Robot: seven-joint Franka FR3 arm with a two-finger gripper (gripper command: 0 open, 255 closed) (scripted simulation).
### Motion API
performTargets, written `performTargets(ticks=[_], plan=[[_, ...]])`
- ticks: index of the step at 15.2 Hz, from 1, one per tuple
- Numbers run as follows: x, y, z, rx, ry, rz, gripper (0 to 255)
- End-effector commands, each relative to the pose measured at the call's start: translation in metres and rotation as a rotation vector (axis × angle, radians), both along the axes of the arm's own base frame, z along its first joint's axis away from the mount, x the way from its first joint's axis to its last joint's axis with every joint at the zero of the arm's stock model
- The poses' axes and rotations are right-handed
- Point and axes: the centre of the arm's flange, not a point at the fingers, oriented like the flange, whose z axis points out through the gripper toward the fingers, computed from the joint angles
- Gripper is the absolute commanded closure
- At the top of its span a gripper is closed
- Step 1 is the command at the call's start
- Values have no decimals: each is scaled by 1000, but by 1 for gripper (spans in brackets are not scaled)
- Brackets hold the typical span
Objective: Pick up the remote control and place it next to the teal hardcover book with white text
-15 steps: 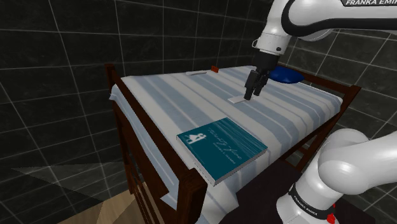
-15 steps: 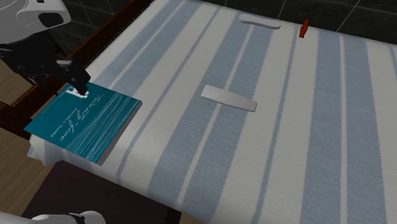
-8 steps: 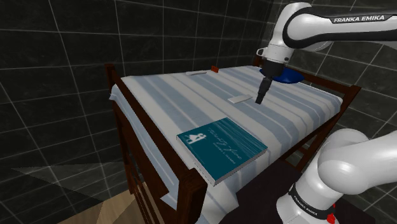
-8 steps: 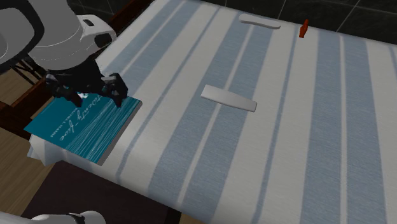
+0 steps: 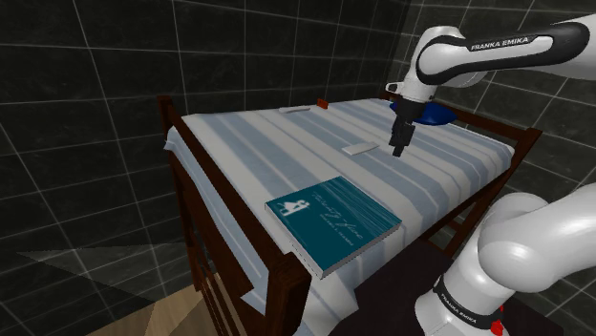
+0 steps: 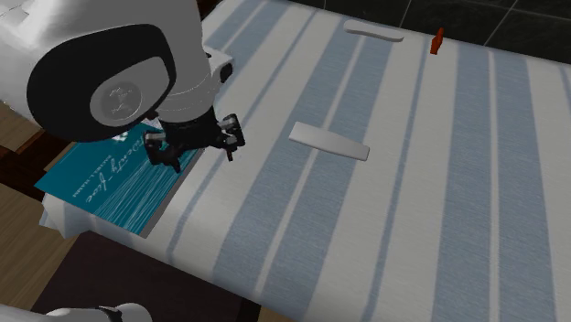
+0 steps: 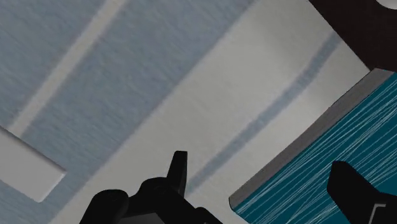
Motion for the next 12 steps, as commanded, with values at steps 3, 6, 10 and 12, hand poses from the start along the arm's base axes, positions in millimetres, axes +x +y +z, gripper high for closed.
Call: performTargets(ticks=[3,6,10,12], plan=[[19,-45,-19,-11,-8,139,0],[37,-76,-33,-18,-13,239,0],[66,-115,-50,-27,-21,372,0],[83,-132,-59,-32,-24,439,0]])
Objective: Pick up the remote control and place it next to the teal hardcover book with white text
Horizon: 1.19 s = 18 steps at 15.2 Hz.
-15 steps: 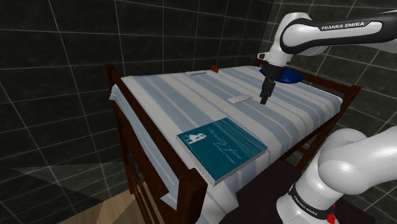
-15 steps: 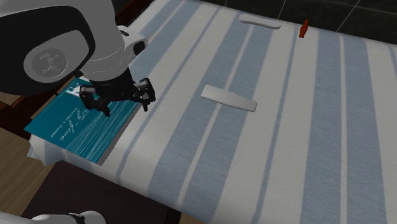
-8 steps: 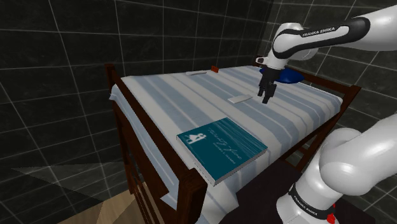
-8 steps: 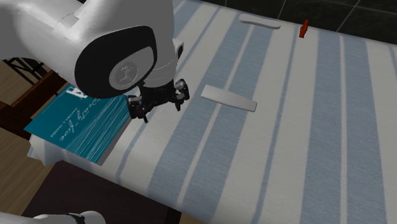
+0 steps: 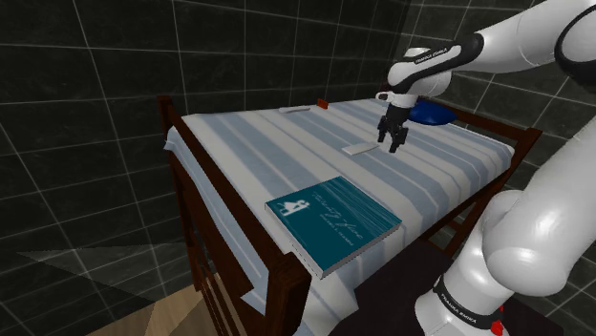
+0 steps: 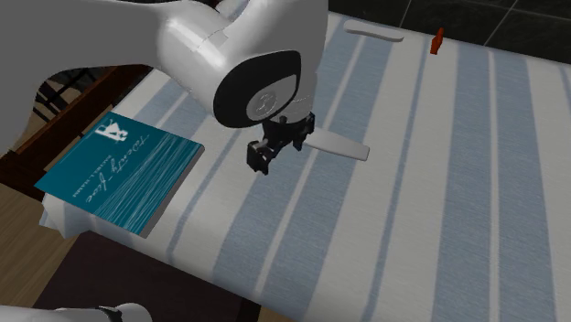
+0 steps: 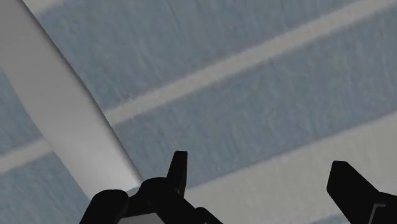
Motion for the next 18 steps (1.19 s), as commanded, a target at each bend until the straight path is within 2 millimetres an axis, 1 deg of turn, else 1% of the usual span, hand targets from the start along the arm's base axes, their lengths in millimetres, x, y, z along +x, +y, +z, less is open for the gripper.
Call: performTargets(ticks=[1,7,12,13,18], plan=[[16,-19,-7,-7,-5,74,0],[74,-64,-31,-21,-16,274,0],[128,-92,-51,-32,-25,440,0],[136,-95,-53,-34,-27,463,0],[136,-95,-80,-34,-27,463,0]])
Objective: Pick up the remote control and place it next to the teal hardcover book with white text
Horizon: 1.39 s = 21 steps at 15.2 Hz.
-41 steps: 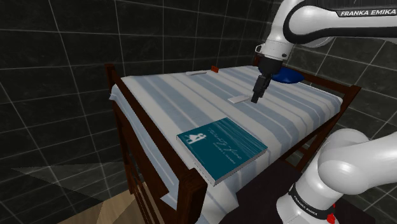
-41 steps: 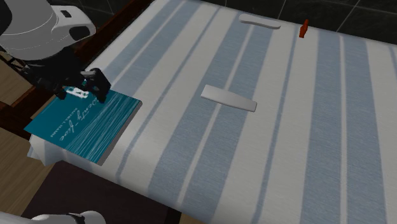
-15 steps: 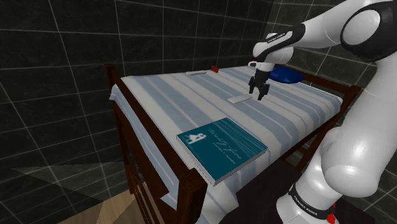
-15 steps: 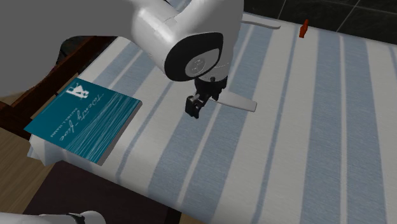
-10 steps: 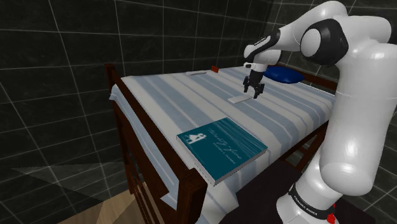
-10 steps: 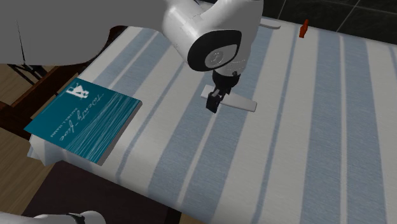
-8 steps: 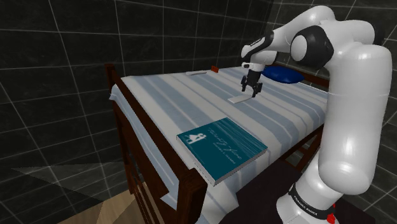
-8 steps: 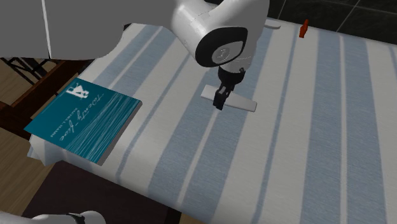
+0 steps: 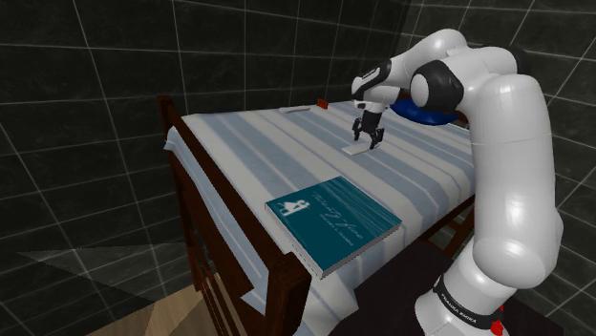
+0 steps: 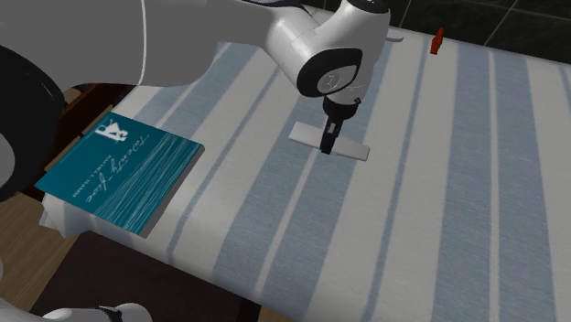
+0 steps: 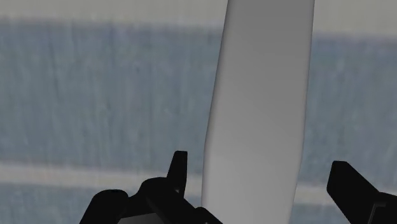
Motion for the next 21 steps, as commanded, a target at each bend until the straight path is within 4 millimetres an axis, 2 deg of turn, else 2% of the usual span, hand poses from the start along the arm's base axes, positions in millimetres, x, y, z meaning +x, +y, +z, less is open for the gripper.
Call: performTargets(ticks=[1,3,10,11,20,21], plan=[[0,-1,-10,0,0,1,0],[0,-1,-18,0,0,1,0],[0,-1,-18,0,0,1,0],[0,-1,-18,0,0,1,255],[0,-1,-18,0,0,1,255],[0,-1,-13,0,0,1,255]])
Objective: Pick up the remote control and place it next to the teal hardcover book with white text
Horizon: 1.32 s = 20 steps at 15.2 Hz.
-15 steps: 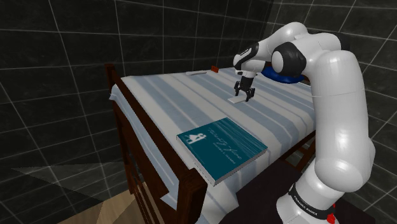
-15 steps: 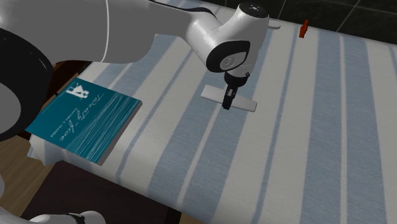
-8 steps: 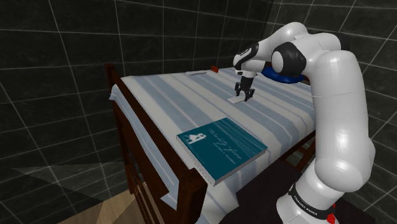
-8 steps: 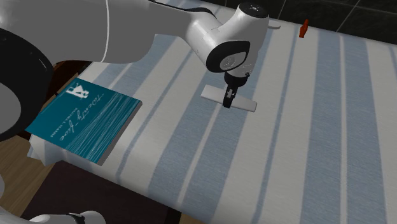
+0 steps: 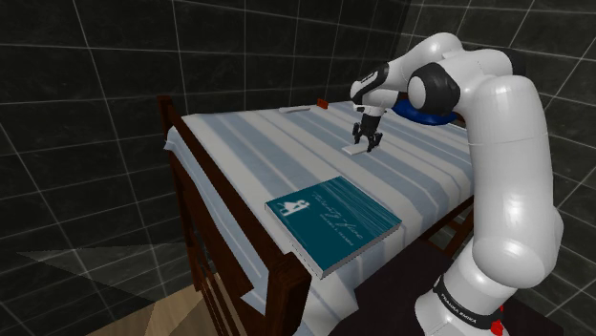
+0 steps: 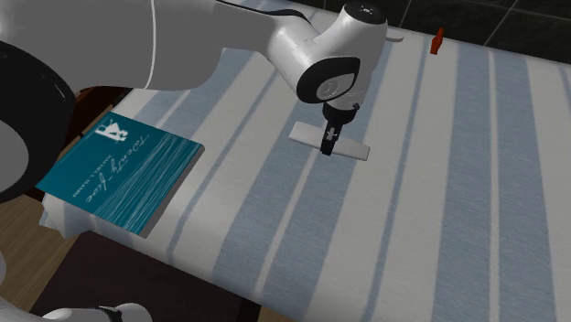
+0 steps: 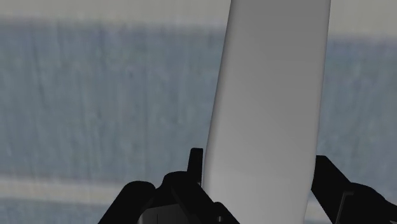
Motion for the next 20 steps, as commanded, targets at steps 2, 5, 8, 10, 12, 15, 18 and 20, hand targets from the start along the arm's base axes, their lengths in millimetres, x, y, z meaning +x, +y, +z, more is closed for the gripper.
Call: performTargets(ticks=[2,5,8,10,12,15,18,20], plan=[[0,0,13,0,0,0,255],[0,0,29,0,0,0,255],[0,0,45,0,0,0,255],[0,0,56,0,0,0,255],[0,0,66,0,0,0,255],[0,0,82,0,0,0,255],[0,0,98,0,0,0,255],[2,13,100,0,0,0,255]])
